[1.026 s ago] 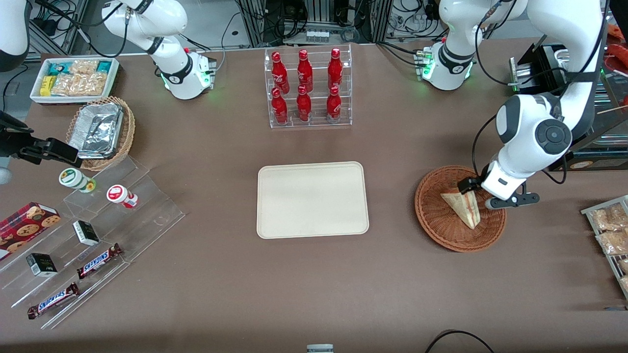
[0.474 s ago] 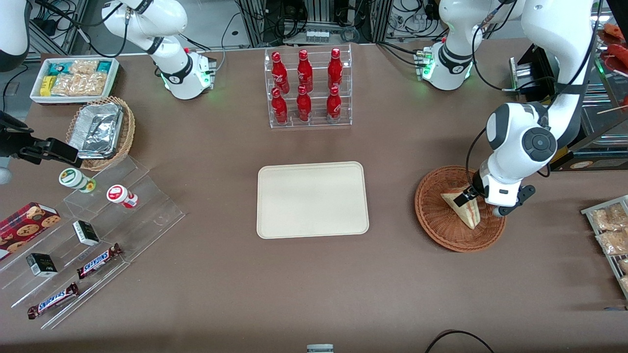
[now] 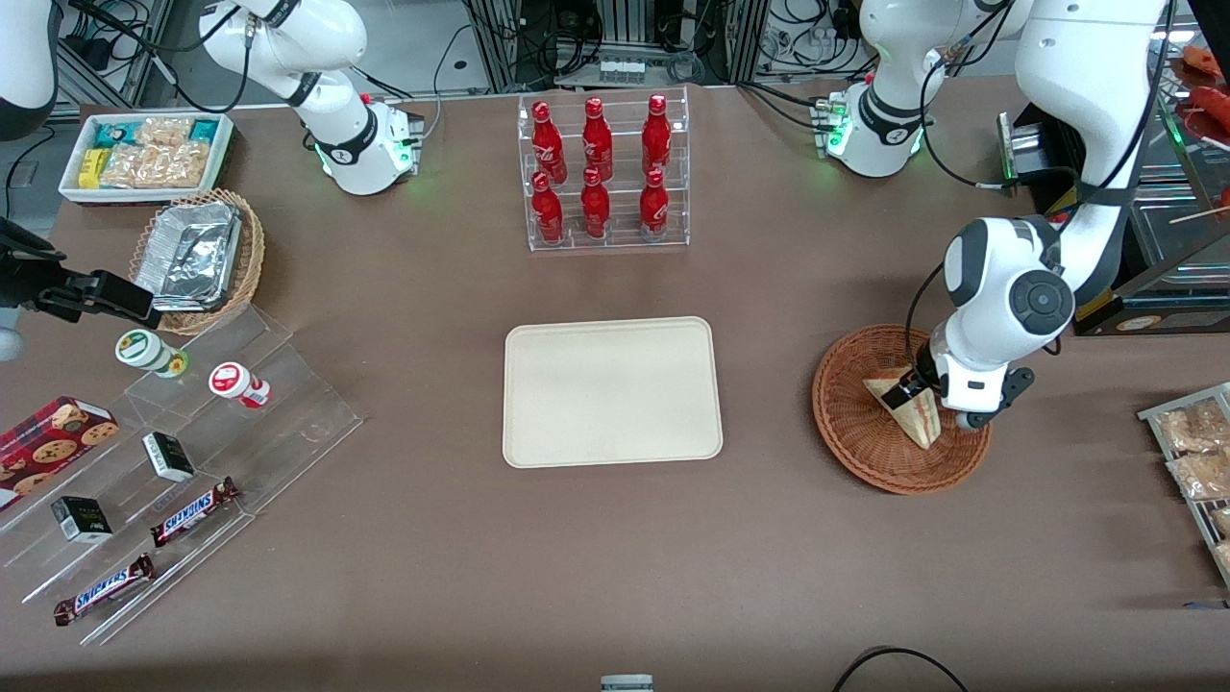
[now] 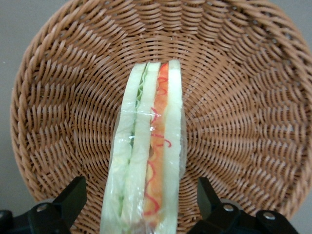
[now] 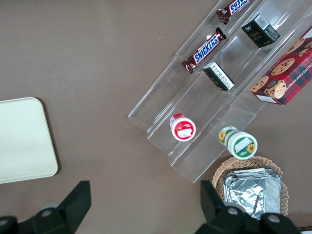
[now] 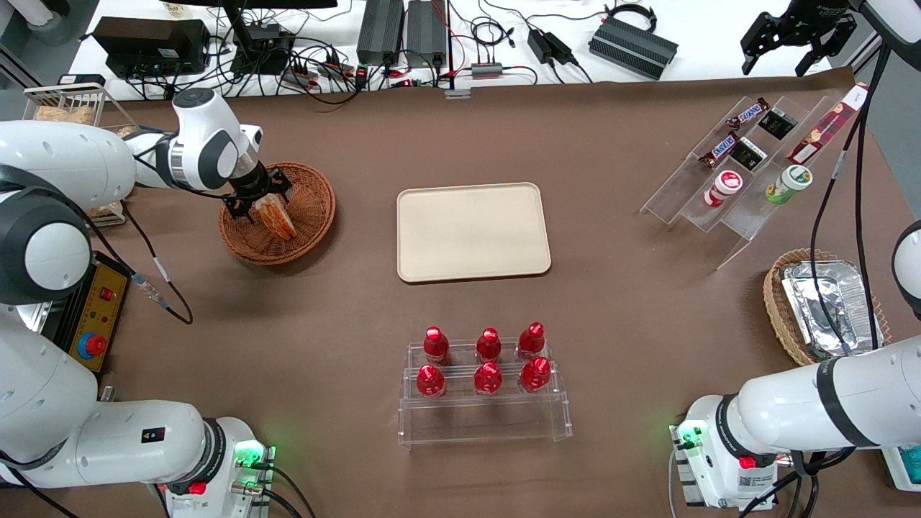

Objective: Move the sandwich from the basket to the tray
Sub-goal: 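Close the left gripper on the sandwich and lift it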

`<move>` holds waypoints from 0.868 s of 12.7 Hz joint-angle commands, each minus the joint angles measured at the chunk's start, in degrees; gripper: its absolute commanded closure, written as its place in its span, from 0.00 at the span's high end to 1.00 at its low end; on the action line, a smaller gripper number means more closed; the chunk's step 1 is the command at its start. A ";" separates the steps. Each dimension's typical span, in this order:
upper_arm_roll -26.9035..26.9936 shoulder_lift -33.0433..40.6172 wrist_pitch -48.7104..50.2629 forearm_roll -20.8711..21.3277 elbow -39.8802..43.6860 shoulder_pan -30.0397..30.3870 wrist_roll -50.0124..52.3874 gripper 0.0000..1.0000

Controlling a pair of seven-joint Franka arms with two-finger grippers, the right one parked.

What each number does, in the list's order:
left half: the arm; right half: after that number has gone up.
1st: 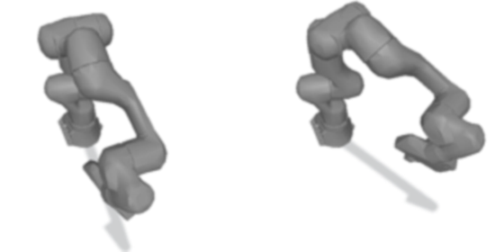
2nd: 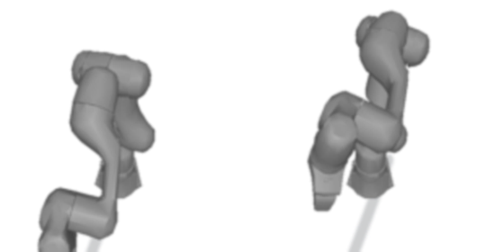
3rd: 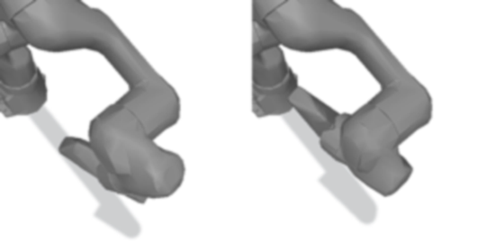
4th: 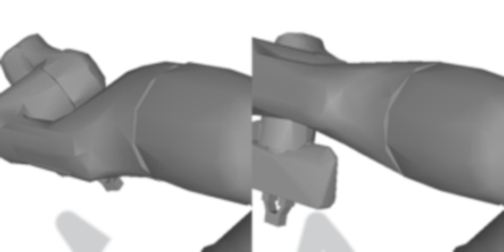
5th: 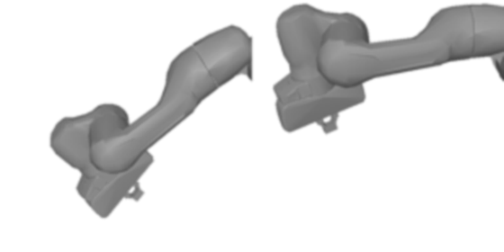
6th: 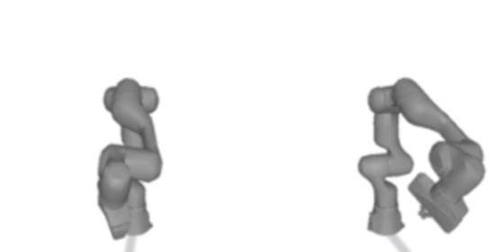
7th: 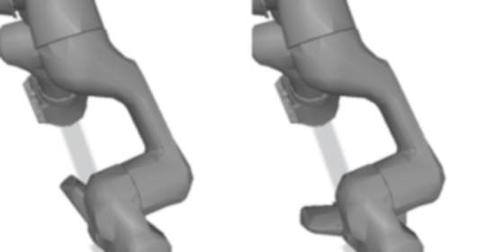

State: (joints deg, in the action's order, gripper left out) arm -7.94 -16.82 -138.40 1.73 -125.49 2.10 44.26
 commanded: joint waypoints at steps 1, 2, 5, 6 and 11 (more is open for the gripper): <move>-0.06 -1.02 -0.82 -0.07 0.95 0.09 0.74 0.49; -0.06 -0.58 -0.39 0.02 0.95 0.09 0.30 0.00; -0.67 1.00 3.02 0.28 3.13 -0.35 0.21 0.00; -1.89 0.91 6.96 0.46 5.76 -0.35 0.12 0.00; -5.59 -0.58 18.86 0.55 17.90 -4.54 -0.23 0.00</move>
State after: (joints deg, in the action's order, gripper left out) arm -13.47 -16.70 -122.42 1.81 -111.34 0.43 44.09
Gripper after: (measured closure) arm 0.815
